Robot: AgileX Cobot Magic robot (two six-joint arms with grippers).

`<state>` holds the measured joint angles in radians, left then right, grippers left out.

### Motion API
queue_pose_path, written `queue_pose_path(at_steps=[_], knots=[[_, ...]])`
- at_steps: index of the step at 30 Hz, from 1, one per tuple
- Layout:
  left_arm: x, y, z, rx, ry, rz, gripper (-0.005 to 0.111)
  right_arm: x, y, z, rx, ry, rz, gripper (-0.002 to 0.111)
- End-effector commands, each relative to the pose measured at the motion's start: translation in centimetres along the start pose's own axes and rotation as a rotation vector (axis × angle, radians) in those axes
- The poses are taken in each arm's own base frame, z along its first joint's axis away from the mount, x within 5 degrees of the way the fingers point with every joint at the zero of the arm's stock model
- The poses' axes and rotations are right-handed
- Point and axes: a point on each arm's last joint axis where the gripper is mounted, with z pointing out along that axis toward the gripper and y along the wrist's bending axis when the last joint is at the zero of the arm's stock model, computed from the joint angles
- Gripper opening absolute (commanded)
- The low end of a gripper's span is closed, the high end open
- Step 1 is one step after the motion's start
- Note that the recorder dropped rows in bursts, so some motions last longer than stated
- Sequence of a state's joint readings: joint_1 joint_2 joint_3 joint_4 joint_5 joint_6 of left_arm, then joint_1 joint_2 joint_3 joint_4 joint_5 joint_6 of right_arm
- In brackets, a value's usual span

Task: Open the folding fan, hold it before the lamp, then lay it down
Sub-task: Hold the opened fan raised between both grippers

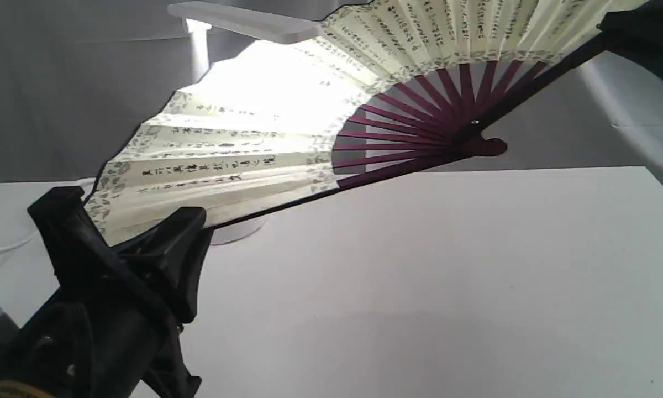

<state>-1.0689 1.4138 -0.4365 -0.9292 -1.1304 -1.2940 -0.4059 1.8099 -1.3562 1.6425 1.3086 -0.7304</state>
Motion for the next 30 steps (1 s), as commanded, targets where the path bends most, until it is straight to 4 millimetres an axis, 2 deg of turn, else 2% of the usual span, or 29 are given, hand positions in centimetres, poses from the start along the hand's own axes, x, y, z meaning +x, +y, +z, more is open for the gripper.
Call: queue_pose_path(at_steps=[1,9,20,30], knots=[[-2.4,-1.3,-0.6,0.069,-0.188,-0.091,0.0,-1.3,0.5,-0.2,-0.011,-0.131,-0.023,0.0],[-2.9,-2.2,-1.0,0.084,-0.223,-0.146,0.0,-1.0,0.8,0.2,-0.02,-0.122,-0.026,0.0],[-3.2,-2.0,-1.1,0.069,-0.265,-0.156,0.0,-1.0,0.8,0.4,-0.022,-0.117,-0.029,0.0],[-3.6,-2.0,-1.1,0.064,-0.292,-0.167,0.0,-0.5,1.0,1.5,-0.024,-0.099,-0.002,0.0]])
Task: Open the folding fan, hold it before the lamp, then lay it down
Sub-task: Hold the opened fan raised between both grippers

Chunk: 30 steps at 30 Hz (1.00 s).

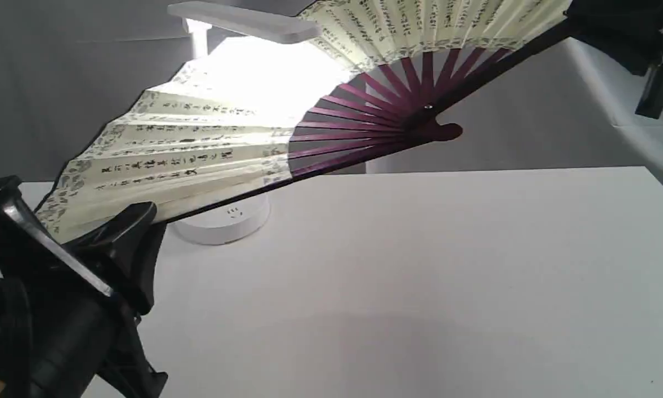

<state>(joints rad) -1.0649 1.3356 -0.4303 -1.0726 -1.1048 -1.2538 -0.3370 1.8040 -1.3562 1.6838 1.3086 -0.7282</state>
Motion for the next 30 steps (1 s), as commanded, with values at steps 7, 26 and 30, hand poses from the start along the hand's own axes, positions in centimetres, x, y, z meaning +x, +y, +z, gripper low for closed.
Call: queue_pose_path(at_steps=[7,26,30], knots=[[-2.2,-0.9,-0.2,0.08,-0.189,-0.098,0.0,-1.5,-0.1,-0.8,0.032,-0.14,0.013,0.0],[-2.4,-0.9,-0.3,0.07,-0.211,-0.072,0.0,-1.3,-1.6,-0.8,0.146,-0.124,0.048,0.0],[-2.4,-0.9,-0.3,0.07,-0.213,-0.085,0.0,-1.0,-2.5,-0.9,0.141,-0.13,0.112,0.0]])
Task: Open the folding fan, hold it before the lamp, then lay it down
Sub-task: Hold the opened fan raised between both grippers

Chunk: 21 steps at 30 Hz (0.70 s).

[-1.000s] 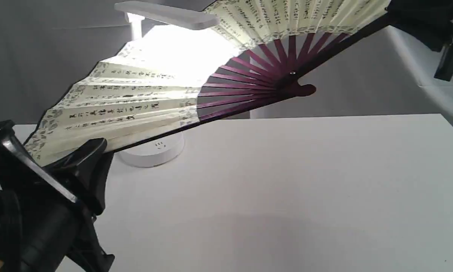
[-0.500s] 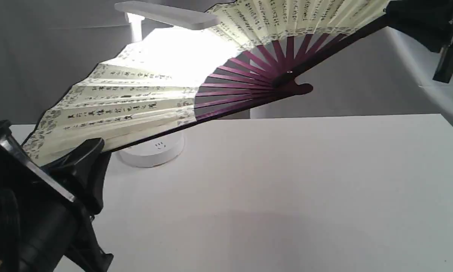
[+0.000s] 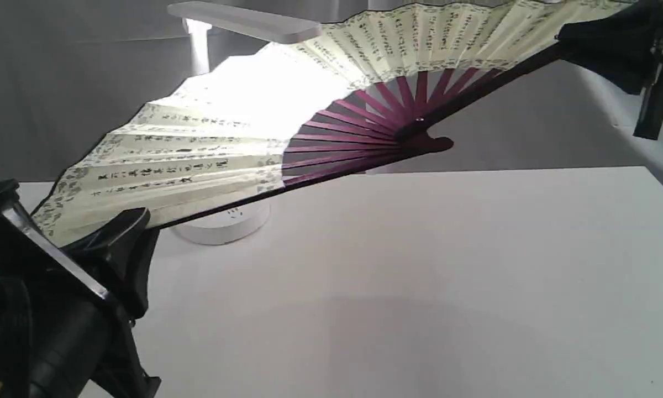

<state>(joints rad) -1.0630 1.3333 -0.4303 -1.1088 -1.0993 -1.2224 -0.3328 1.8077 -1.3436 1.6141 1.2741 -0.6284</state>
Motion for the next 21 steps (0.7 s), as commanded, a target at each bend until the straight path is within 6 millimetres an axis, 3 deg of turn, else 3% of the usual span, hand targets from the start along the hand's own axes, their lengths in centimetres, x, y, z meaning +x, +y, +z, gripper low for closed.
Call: queue_pose_path(at_steps=[1,21], knots=[[-2.1,-0.9,-0.2,0.081,-0.182,-0.101,0.0,-1.5,-1.5,-0.9,0.05,-0.159,0.033,0.0],[-2.7,-3.6,-1.4,0.129,-0.172,-0.06,0.0,-1.6,-0.9,-0.9,-0.015,-0.174,0.056,0.0]])
